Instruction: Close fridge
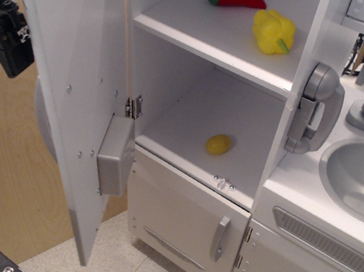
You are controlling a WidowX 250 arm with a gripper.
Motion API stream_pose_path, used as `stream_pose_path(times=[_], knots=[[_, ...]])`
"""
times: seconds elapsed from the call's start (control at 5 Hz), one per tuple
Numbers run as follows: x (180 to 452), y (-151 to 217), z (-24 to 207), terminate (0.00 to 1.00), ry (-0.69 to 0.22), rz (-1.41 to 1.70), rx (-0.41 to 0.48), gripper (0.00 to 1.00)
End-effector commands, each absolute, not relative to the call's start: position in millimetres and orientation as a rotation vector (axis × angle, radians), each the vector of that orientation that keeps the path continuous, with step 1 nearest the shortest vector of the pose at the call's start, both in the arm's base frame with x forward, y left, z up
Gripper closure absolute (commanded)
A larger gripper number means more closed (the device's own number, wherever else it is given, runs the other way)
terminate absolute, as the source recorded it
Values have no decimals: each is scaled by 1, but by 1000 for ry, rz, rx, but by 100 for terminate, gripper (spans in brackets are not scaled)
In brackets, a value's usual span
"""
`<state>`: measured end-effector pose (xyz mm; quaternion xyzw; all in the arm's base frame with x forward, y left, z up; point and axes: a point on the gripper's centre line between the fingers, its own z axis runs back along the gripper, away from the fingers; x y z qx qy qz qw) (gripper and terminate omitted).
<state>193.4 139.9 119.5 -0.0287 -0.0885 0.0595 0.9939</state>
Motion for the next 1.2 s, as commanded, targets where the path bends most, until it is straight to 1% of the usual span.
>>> stream_pose_path(times=[0.0,0.2,0.6,1.0], knots=[[239,134,133,0,-226,162,12,0],[256,117,133,0,-234,167,11,0],[305,82,134,0,-241,228,-19,0],[334,65,128,0,-236,271,-29,0]])
